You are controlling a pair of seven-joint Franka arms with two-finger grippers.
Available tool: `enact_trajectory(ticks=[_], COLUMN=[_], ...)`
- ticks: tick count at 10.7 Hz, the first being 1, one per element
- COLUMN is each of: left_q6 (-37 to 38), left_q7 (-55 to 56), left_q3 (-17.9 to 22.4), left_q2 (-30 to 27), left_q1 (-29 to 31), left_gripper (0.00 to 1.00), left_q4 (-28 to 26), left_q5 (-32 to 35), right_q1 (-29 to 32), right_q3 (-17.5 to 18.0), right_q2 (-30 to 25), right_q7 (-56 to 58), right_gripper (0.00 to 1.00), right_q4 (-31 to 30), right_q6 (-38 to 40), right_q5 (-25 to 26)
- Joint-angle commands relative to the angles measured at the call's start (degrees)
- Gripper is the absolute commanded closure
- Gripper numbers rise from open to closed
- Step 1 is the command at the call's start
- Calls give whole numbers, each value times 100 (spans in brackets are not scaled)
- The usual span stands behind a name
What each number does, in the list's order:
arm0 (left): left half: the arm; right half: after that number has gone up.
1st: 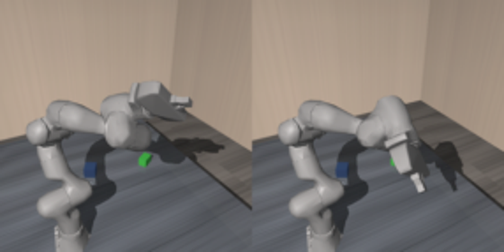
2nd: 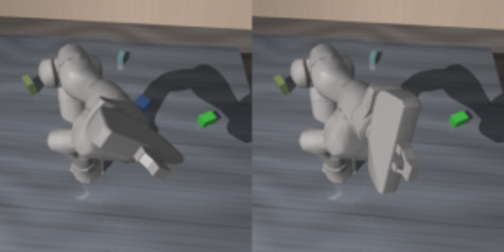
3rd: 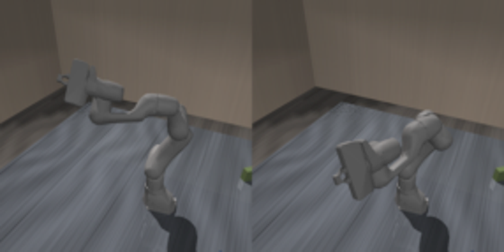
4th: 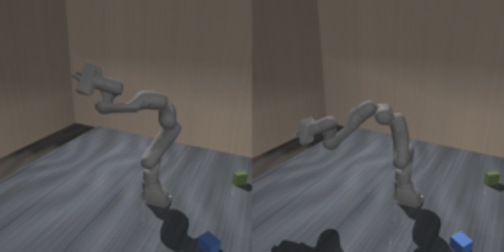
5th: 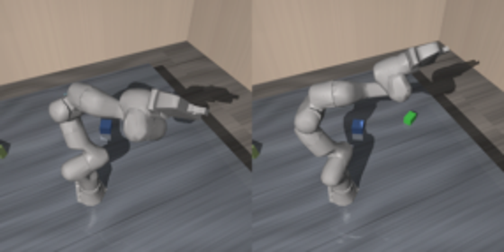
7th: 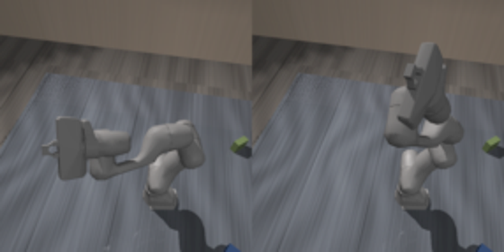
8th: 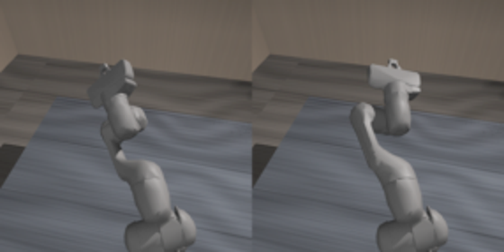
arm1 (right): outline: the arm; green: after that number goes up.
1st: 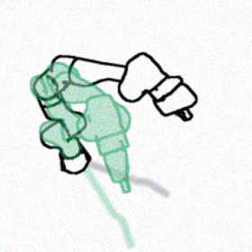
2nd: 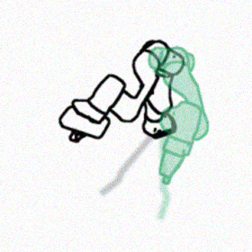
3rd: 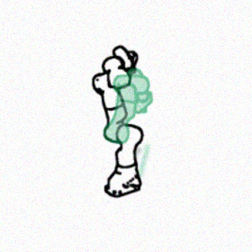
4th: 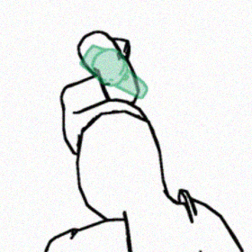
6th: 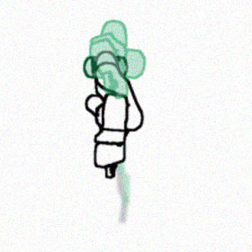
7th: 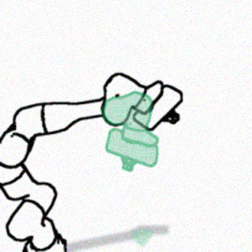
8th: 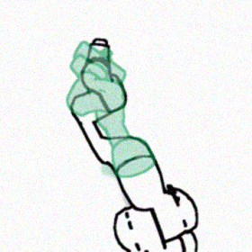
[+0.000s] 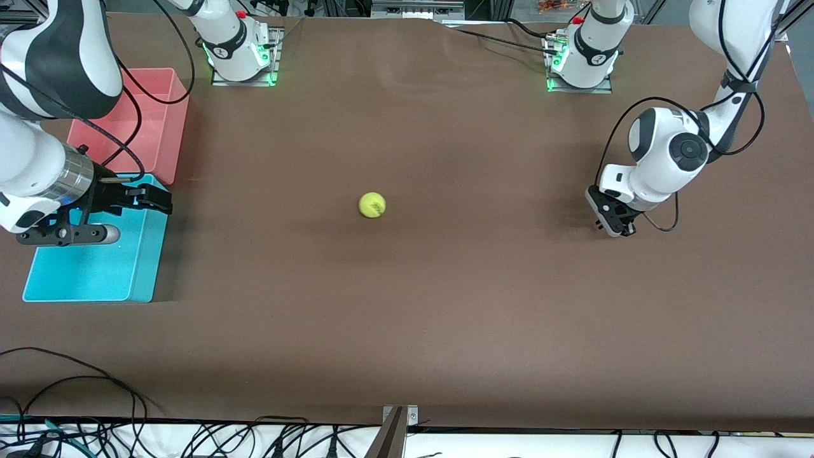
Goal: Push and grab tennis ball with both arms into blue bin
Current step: 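Push the tennis ball with the left gripper toward the right gripper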
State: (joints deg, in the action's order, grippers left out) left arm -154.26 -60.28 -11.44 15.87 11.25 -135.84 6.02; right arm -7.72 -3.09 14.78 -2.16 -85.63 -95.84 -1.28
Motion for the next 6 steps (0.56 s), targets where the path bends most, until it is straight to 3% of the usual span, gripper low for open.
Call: enact_trajectory(ticks=[1, 2, 3, 4, 6], left_q6=[219, 386, 422, 510, 738], left_q7=[-195, -195, -247, -265, -248], left_q3=[247, 317, 352, 353, 362], left_q2=[-461, -593, -699, -830, -1085], left_q1=[97, 105, 114, 158, 176], left_gripper=[56, 47, 17, 0, 0], left_q4=[-66, -66, -74, -83, -83], left_q5=[136, 136, 136, 127, 127], right_q1=[-63, -115, -211, -299, -292], right_q3=[19, 37, 46, 37, 37], right_q2=[7, 7, 7, 7, 7], right_q7=[41, 23, 67, 6, 67], right_gripper=[0, 0, 0, 0, 0], right_q4=[29, 37, 37, 37, 37], right_q6=[-14, 4, -5, -5, -66], right_q5=[-450, -452, -408, -373, -469])
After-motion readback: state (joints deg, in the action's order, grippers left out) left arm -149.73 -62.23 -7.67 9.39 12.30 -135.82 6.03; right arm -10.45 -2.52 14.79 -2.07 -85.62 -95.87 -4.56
